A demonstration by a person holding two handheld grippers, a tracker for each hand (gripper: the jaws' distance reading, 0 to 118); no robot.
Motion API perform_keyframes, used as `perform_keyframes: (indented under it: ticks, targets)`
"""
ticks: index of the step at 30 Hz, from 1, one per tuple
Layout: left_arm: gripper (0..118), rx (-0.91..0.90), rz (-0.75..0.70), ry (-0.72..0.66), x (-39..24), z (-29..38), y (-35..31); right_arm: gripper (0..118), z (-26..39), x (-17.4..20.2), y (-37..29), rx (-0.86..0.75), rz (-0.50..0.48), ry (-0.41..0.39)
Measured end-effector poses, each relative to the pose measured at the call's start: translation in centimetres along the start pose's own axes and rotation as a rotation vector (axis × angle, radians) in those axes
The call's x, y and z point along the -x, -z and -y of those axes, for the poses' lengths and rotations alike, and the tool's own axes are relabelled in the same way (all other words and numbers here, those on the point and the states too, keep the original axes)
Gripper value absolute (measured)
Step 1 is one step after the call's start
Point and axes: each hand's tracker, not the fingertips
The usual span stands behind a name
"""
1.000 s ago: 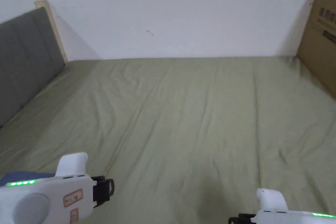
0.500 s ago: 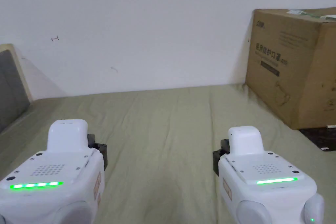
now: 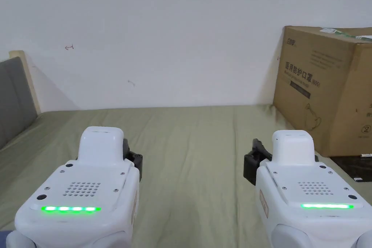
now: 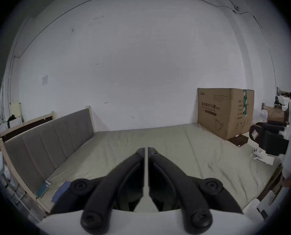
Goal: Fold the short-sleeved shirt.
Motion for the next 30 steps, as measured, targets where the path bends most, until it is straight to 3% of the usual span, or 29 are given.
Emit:
perform_keyframes:
  ticks: [1,3,4,5,13,18,23,30]
  targets:
    - [51,-0.004,-0.005,0.013,0.0,0.1,0.0,85,0.2,-0.1,0.2,0.004,0.008,-0.003]
    - [100,0.002,-0.006,0.026,0.1,0.1,0.1,100,0.5,-0.1,0.3,0.006,0.011,-0.005]
    - [112,0.005,0.005,0.022,0.3,0.2,0.2,103,0.6,-0.2,0.3,0.0,0.014,0.0]
    - [116,0.011,0.007,0.018,0.3,0.2,0.3,105,0.7,-0.3,0.3,-0.004,0.014,0.003]
    - [116,0.051,-0.001,-0.036,0.8,-0.3,1.1,108,0.9,-0.5,1.2,0.002,-0.022,-0.001]
    - [116,0.04,0.013,-0.016,0.8,0.0,1.7,118,1.1,-0.6,1.2,0.0,-0.018,0.013]
    - [115,0.058,0.063,-0.12,1.4,0.5,2.1,118,1.2,-0.9,1.4,0.003,-0.02,0.016]
    - [115,0.08,0.032,-0.028,1.0,0.7,2.2,118,1.2,-1.0,1.4,-0.004,-0.014,-0.001]
